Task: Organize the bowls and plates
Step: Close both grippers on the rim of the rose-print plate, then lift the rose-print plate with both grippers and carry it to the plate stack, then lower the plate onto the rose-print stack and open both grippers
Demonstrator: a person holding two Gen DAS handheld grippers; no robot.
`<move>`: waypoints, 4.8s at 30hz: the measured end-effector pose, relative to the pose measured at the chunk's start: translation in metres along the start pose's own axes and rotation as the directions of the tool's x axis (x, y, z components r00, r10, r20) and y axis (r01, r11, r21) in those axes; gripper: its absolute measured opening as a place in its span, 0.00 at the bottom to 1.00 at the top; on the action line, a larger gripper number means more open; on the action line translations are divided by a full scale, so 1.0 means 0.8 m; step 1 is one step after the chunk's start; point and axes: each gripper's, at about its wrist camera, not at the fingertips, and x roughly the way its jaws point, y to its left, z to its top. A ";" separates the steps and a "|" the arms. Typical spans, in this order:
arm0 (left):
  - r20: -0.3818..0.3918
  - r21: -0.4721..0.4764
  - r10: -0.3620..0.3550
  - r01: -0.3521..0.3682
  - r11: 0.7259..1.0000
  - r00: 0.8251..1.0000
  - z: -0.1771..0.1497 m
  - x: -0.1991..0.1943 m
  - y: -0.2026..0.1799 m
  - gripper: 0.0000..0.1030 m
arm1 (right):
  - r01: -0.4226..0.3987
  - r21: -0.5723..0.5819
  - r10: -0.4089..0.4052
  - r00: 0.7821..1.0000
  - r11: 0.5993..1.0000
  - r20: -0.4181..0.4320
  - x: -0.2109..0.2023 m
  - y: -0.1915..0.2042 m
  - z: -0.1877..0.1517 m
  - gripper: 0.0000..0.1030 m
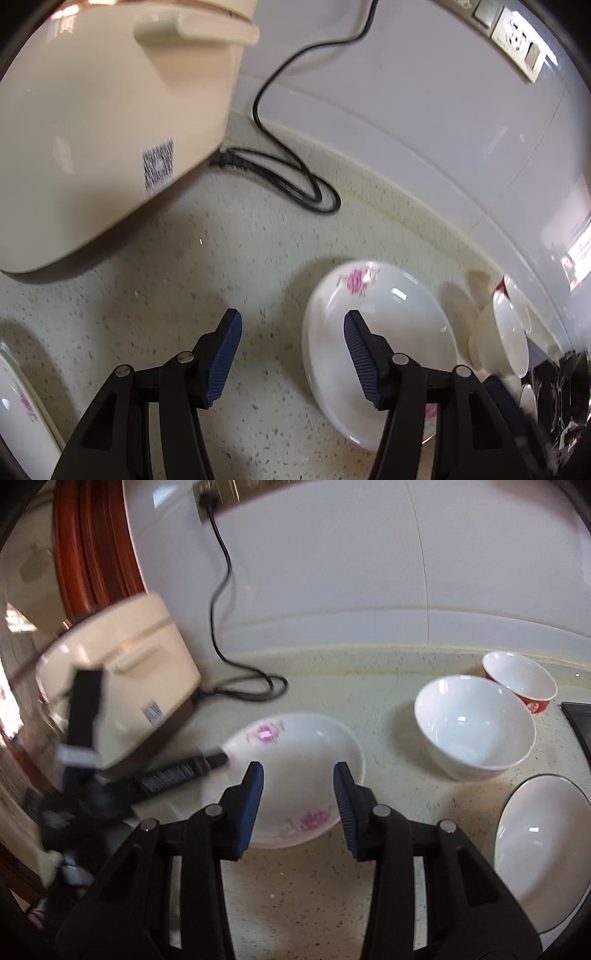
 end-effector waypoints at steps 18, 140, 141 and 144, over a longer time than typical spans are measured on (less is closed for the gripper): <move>-0.018 0.013 -0.031 0.032 0.999 0.999 0.000 0.039 -0.001 0.57 | 0.156 0.202 -0.125 0.980 0.967 -0.156 0.072 -0.054 0.012 0.52; 0.297 -0.021 0.187 -0.189 0.982 0.936 -0.092 -0.237 0.195 0.30 | -0.483 -0.134 0.478 0.876 0.866 -0.065 -0.018 0.192 -0.050 0.19; 0.294 -0.020 0.189 -0.192 0.981 0.937 -0.093 -0.237 0.197 0.30 | -0.478 -0.138 0.473 0.878 0.868 -0.070 -0.015 0.194 -0.050 0.19; 0.285 -0.020 0.205 -0.208 0.978 0.936 -0.096 -0.235 0.206 0.30 | -0.475 -0.146 0.467 0.880 0.868 -0.086 -0.008 0.202 -0.053 0.19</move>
